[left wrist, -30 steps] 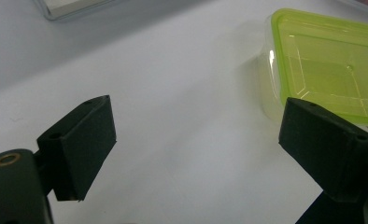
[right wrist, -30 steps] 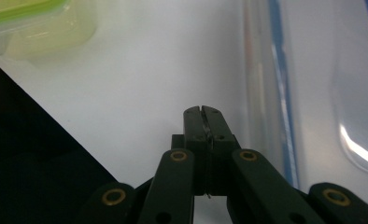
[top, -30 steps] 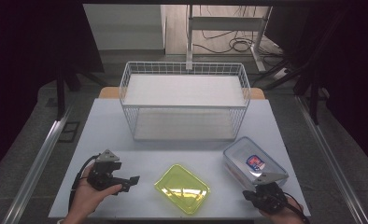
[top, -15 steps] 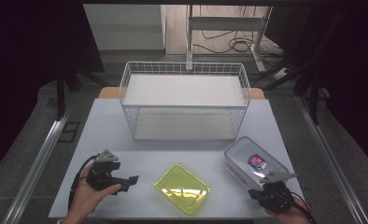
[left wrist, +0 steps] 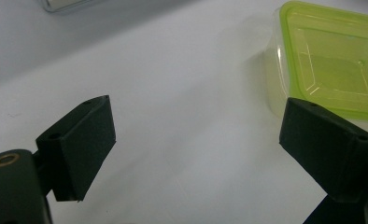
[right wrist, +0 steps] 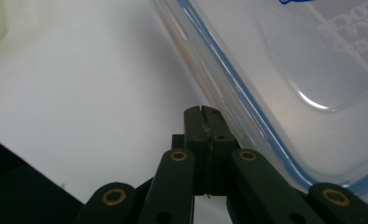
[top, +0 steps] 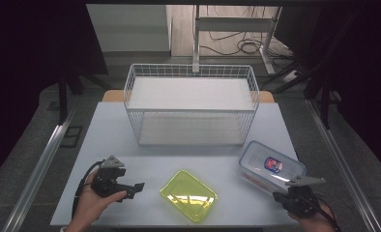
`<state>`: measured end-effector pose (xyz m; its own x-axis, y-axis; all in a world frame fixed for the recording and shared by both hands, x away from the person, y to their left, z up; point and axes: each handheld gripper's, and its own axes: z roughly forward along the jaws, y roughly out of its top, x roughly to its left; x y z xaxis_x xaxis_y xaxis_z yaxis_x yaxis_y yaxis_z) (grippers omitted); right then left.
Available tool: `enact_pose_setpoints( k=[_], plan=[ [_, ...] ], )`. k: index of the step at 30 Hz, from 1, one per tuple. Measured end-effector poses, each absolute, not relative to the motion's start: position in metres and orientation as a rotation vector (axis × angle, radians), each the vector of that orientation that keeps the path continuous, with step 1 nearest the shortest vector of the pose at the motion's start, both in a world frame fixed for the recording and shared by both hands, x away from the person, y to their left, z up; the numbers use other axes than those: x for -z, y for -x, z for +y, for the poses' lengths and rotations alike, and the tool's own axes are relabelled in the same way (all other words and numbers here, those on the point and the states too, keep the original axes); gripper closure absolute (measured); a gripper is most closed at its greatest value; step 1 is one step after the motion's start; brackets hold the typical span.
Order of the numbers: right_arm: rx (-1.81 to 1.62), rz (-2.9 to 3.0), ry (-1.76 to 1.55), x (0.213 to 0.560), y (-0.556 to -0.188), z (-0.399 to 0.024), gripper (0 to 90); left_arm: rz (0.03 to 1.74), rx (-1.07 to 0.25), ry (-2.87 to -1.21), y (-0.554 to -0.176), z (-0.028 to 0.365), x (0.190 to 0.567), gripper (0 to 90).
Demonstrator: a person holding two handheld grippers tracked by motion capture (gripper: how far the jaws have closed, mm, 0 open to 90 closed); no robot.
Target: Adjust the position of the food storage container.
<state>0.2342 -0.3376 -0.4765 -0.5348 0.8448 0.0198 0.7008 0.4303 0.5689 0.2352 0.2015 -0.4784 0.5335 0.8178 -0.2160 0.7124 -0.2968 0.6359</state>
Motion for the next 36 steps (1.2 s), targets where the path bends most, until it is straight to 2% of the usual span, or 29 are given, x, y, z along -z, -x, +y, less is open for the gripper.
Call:
enact_pose_setpoints(
  k=[23,31,36],
  plan=[
    [-0.862,2.363,-1.395,0.476,-0.236,-0.354,89.5,1.232,-0.188,-2.082,-0.235,0.199,0.480,10.3],
    [-0.917,2.302,-1.299,0.437,-0.225,-0.345,89.5,1.239,-0.191,-2.073,-0.236,0.201,0.479,10.3],
    [-0.898,2.152,-1.383,0.416,-0.231,-0.374,89.5,1.235,-0.192,-2.073,-0.235,0.200,0.478,10.3]
  ],
)
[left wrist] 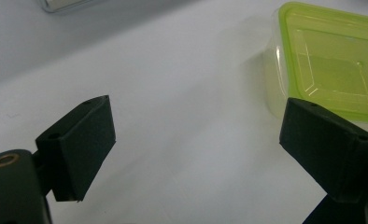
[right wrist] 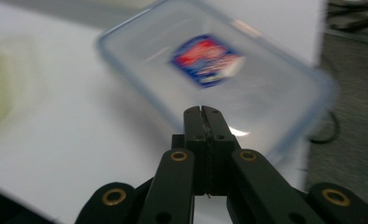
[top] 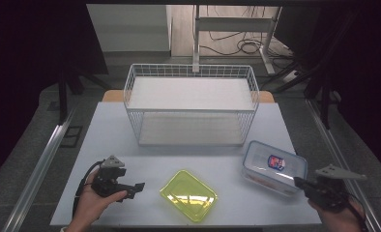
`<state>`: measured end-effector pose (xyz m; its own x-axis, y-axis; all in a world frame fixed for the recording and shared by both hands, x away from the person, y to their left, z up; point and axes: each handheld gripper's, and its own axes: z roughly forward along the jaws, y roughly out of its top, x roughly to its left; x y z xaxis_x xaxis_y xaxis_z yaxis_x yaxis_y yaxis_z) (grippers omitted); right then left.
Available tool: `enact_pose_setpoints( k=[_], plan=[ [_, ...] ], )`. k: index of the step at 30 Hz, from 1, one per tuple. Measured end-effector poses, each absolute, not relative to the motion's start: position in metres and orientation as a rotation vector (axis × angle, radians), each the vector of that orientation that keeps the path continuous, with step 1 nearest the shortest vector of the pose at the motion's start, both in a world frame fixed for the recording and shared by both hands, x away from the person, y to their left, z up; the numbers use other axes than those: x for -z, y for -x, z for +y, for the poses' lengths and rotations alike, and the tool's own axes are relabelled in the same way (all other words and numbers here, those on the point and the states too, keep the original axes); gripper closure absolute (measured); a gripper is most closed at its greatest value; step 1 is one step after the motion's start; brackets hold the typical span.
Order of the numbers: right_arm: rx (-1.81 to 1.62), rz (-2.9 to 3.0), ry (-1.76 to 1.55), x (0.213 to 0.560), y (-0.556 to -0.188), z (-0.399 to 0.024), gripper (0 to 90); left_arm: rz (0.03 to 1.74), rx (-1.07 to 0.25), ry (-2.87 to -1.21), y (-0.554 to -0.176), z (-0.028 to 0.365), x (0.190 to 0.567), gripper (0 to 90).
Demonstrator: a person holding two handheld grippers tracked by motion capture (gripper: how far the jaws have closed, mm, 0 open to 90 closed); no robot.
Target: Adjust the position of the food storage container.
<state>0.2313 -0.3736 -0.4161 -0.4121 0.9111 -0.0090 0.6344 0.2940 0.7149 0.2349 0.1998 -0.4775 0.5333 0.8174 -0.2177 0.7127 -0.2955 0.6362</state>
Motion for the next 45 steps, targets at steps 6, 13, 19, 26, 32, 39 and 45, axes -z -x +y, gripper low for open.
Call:
enact_pose_setpoints(
  k=[6,13,19,26,32,39,45],
  plan=[
    [-0.844,2.055,-1.544,0.418,-0.258,-0.413,89.5,1.232,-0.187,-2.085,-0.236,0.198,0.479,10.3],
    [-0.748,2.016,-1.666,0.440,-0.290,-0.429,89.5,1.244,-0.192,-2.076,-0.237,0.200,0.479,10.4],
    [-0.679,2.034,-1.690,0.448,-0.306,-0.427,89.5,1.249,-0.192,-2.079,-0.237,0.201,0.481,10.4],
    [-0.595,2.069,-1.677,0.445,-0.321,-0.424,89.6,1.252,-0.217,-2.062,-0.237,0.203,0.478,10.6],
    [-0.615,2.093,-1.672,0.446,-0.327,-0.421,89.6,1.251,-0.212,-2.070,-0.238,0.202,0.480,10.6],
    [-0.652,2.128,-1.652,0.448,-0.332,-0.408,89.6,1.253,-0.199,-2.077,-0.238,0.201,0.483,10.6],
    [-0.698,2.151,-1.628,0.452,-0.339,-0.391,89.6,1.255,-0.200,-2.073,-0.238,0.202,0.482,10.6]
  ],
)
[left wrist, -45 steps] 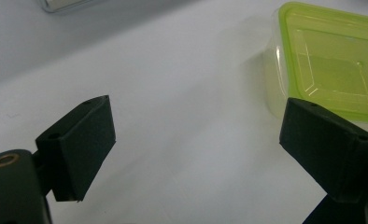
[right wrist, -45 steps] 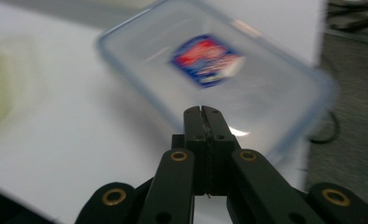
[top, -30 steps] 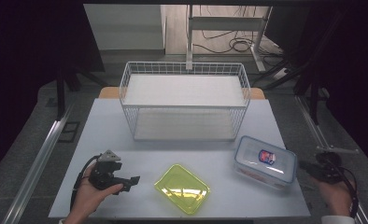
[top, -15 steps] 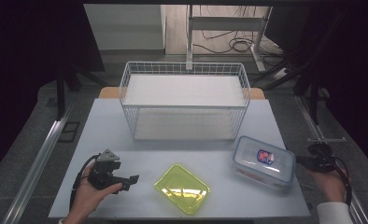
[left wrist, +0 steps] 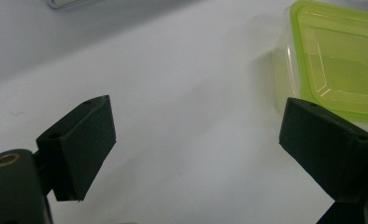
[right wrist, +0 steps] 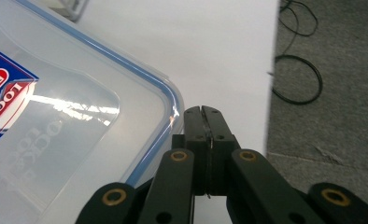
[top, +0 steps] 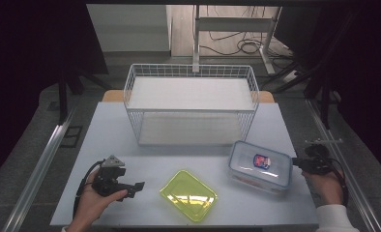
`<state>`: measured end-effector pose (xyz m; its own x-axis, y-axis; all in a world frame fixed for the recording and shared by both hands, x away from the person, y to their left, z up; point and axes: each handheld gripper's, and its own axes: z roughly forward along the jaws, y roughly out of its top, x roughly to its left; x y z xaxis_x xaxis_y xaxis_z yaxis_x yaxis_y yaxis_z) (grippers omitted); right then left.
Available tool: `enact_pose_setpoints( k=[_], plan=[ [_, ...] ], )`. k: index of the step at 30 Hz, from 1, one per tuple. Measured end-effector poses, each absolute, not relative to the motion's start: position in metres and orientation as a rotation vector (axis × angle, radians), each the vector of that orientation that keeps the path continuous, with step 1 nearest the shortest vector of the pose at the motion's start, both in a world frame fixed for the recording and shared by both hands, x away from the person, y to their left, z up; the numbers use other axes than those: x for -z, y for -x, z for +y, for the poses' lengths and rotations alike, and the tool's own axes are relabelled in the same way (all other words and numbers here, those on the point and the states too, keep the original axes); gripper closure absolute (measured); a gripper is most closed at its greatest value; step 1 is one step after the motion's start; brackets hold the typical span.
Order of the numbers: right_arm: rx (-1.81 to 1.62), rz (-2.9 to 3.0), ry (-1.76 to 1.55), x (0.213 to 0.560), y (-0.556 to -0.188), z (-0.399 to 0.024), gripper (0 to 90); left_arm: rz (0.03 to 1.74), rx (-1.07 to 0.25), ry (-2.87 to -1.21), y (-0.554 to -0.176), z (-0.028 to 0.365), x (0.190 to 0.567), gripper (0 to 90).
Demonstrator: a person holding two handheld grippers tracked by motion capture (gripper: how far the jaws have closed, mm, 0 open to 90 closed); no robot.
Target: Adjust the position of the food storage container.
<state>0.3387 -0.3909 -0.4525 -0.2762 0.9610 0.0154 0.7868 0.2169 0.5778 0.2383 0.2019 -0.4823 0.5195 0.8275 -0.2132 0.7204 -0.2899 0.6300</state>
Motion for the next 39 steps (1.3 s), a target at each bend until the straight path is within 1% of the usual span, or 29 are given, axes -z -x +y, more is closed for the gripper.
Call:
enact_pose_setpoints(
  k=[7,13,16,19,21,23,24,25,26,27,28,29,31,33,35,39],
  plan=[
    [-0.729,2.198,-1.584,0.456,-0.348,-0.359,89.6,1.253,-0.197,-2.077,-0.238,0.202,0.483,10.6],
    [-0.754,2.223,-1.543,0.458,-0.353,-0.342,89.6,1.253,-0.194,-2.075,-0.238,0.201,0.484,10.6],
    [-0.766,2.219,-1.541,0.458,-0.352,-0.343,89.6,1.253,-0.195,-2.075,-0.238,0.202,0.483,10.6],
    [-0.787,2.224,-1.530,0.455,-0.344,-0.346,89.6,1.252,-0.198,-2.071,-0.237,0.203,0.483,10.6],
    [-0.798,2.230,-1.499,0.449,-0.329,-0.351,89.5,1.253,-0.197,-2.071,-0.237,0.203,0.484,10.6],
    [-0.824,2.257,-1.452,0.441,-0.303,-0.355,89.6,1.256,-0.196,-2.073,-0.238,0.203,0.484,10.6],
    [-0.824,2.257,-1.452,0.441,-0.303,-0.355,89.6,1.256,-0.196,-2.073,-0.238,0.203,0.484,10.6],
    [-0.832,2.289,-1.422,0.438,-0.285,-0.357,89.5,1.256,-0.197,-2.075,-0.238,0.203,0.484,10.6],
    [-0.832,2.289,-1.422,0.438,-0.285,-0.357,89.5,1.256,-0.197,-2.075,-0.238,0.203,0.484,10.6],
    [-0.842,2.334,-1.400,0.439,-0.268,-0.355,89.5,1.256,-0.197,-2.075,-0.238,0.203,0.484,10.7],
    [-0.842,2.334,-1.400,0.439,-0.268,-0.355,89.5,1.257,-0.198,-2.073,-0.238,0.203,0.484,10.7],
    [-0.850,2.361,-1.387,0.442,-0.261,-0.354,89.5,1.256,-0.198,-2.071,-0.238,0.203,0.484,10.6],
    [-0.873,2.453,-1.332,0.454,-0.246,-0.344,89.5,1.260,-0.195,-2.058,-0.238,0.202,0.483,10.6],
    [-0.884,2.471,-1.326,0.458,-0.244,-0.341,89.6,1.264,-0.189,-2.050,-0.239,0.202,0.483,10.6],
    [-0.897,2.507,-1.303,0.470,-0.246,-0.329,89.5,1.262,-0.183,-2.036,-0.239,0.201,0.482,10.7],
    [-0.881,2.490,-1.305,0.475,-0.255,-0.325,89.5,1.252,-0.175,-2.004,-0.238,0.201,0.479,11.0]
  ],
)
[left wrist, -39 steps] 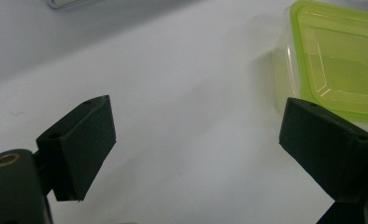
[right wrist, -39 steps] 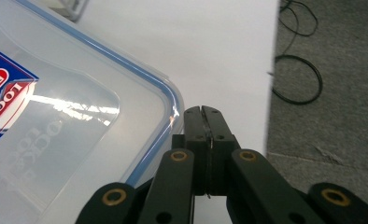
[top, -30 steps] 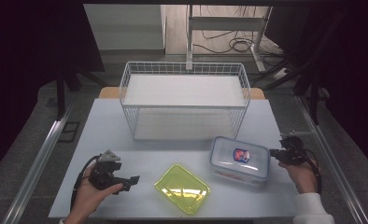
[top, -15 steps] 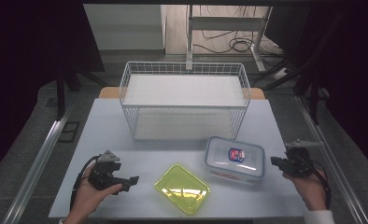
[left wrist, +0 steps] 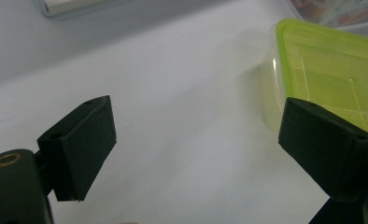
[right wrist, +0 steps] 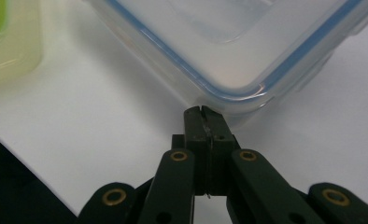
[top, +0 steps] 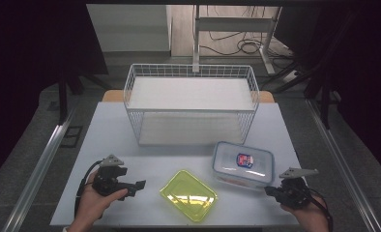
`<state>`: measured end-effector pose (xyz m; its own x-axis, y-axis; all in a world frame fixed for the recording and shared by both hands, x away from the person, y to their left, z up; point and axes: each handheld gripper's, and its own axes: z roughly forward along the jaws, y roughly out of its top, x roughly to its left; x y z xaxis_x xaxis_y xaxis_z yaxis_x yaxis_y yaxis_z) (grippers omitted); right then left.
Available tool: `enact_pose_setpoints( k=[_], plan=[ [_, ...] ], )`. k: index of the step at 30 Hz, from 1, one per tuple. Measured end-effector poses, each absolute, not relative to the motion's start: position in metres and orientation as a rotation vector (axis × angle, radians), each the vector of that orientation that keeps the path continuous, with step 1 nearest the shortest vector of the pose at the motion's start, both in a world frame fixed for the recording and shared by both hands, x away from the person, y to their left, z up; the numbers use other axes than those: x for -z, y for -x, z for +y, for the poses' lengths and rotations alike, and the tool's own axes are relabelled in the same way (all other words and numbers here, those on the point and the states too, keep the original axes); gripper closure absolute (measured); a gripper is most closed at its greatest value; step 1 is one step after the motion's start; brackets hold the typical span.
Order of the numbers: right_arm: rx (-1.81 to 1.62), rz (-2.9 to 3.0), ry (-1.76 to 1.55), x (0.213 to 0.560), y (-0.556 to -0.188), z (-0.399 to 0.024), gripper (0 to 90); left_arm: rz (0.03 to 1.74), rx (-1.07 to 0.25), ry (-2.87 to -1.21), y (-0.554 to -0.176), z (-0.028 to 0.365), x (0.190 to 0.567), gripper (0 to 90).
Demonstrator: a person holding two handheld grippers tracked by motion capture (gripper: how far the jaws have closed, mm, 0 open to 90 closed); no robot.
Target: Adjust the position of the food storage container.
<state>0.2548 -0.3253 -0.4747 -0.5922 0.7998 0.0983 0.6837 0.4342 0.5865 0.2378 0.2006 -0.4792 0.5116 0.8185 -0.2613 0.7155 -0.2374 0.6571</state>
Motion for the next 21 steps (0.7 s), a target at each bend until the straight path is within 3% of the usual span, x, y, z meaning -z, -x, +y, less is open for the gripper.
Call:
enact_pose_setpoints(
  k=[13,21],
  plan=[
    [-0.896,2.409,-1.333,0.477,-0.264,-0.332,89.5,1.222,-0.130,-1.939,-0.243,0.188,0.472,13.8],
    [-0.938,2.420,-1.269,0.464,-0.248,-0.330,89.4,1.192,-0.109,-1.946,-0.246,0.169,0.463,14.3]
  ],
)
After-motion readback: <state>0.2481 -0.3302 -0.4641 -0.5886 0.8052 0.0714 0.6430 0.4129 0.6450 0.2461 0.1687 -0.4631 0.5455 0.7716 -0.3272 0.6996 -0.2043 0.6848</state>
